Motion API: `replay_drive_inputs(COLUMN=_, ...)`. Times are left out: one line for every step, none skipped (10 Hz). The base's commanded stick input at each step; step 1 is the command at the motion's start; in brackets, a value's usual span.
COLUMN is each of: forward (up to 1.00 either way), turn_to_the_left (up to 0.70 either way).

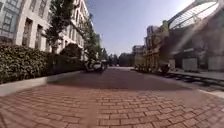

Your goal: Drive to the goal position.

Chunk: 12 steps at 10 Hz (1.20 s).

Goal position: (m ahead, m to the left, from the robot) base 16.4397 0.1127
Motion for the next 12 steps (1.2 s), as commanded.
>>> replay_drive_inputs(forward=0.70, turn_to_the_left=0.00)
replay_drive_inputs(forward=0.70, turn_to_the_left=0.00)
replay_drive_inputs(forward=0.70, turn_to_the_left=0.00)
replay_drive_inputs(forward=0.70, turn_to_the_left=0.00)
replay_drive_inputs(forward=0.70, turn_to_the_left=0.00)
replay_drive_inputs(forward=0.70, turn_to_the_left=0.00)
replay_drive_inputs(forward=0.70, turn_to_the_left=0.00)
replay_drive_inputs(forward=0.70, turn_to_the_left=0.00)
replay_drive_inputs(forward=0.70, turn_to_the_left=0.00)
replay_drive_inputs(forward=0.70, turn_to_the_left=0.00)
replay_drive_inputs(forward=0.70, turn_to_the_left=0.00)
replay_drive_inputs(forward=0.70, turn_to_the_left=0.00)
